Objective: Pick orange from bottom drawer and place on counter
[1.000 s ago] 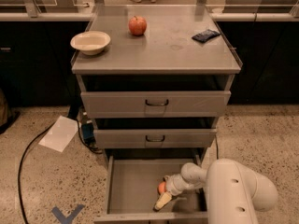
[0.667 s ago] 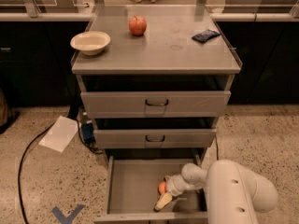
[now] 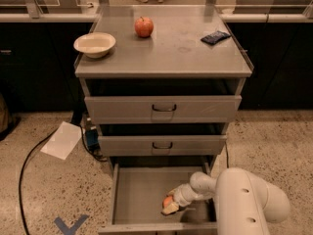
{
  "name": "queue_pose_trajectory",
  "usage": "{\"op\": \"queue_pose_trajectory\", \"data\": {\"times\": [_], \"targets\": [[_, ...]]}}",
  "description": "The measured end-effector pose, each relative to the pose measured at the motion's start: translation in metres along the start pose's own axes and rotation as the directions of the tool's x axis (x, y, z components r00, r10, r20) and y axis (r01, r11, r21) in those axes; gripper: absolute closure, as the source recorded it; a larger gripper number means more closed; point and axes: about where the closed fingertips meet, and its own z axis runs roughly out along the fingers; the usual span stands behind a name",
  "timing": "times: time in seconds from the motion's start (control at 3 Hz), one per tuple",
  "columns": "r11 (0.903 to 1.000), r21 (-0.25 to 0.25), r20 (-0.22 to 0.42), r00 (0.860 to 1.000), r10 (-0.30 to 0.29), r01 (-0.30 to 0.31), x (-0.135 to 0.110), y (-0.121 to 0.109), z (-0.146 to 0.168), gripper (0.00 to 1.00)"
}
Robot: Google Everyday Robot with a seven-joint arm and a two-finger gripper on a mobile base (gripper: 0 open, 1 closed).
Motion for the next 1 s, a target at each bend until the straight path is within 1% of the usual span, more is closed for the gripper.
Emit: {"op": "queue_pose_trajectory", "data": {"times": [0.33, 0.67, 1.0], "targets": [[1.0, 0.0, 0.0, 1.0, 0.0, 0.0, 0.0, 0.0, 0.0, 0.65], [0.9993, -0.035, 0.053, 0.999, -0.009, 0.011, -0.015, 0.007, -0.028, 0.89], [0.9943, -0.084, 0.17, 0.984, -0.05, 0.065, -0.051, 0.023, -0.095, 1.0]]}}
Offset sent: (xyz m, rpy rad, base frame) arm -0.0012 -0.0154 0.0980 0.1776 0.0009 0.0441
